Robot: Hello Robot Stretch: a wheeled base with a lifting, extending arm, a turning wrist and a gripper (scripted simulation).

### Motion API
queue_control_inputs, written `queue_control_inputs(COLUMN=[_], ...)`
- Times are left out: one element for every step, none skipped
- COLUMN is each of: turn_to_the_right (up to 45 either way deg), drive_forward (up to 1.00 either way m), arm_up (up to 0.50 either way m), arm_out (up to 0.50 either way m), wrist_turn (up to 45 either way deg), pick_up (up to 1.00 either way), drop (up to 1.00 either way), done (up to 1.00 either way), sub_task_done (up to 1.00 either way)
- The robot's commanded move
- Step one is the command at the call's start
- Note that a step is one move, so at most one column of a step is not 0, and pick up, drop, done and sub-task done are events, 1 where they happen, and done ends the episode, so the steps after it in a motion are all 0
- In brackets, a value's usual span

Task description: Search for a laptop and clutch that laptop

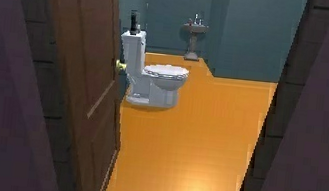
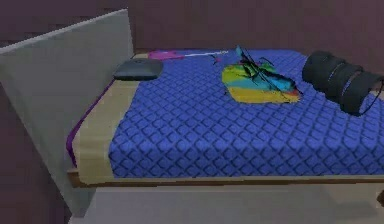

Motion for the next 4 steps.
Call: queue_control_inputs(turn_to_the_right=[0.0, 24.0, 0.0, 27.0], drive_forward=[0.9, 0.0, 0.2, 0.0], arm_up=[0.0, 0.0, 0.0, 0.0], arm_out=[0.0, 0.0, 0.0, 0.0], wrist_turn=[0.0, 0.0, 0.0, 0.0], pick_up=[0.0, 0.0, 0.0, 0.0], drop=[0.0, 0.0, 0.0, 0.0], done=[0.0, 0.0, 0.0, 0.0], sub_task_done=[0.0, 0.0, 0.0, 0.0])
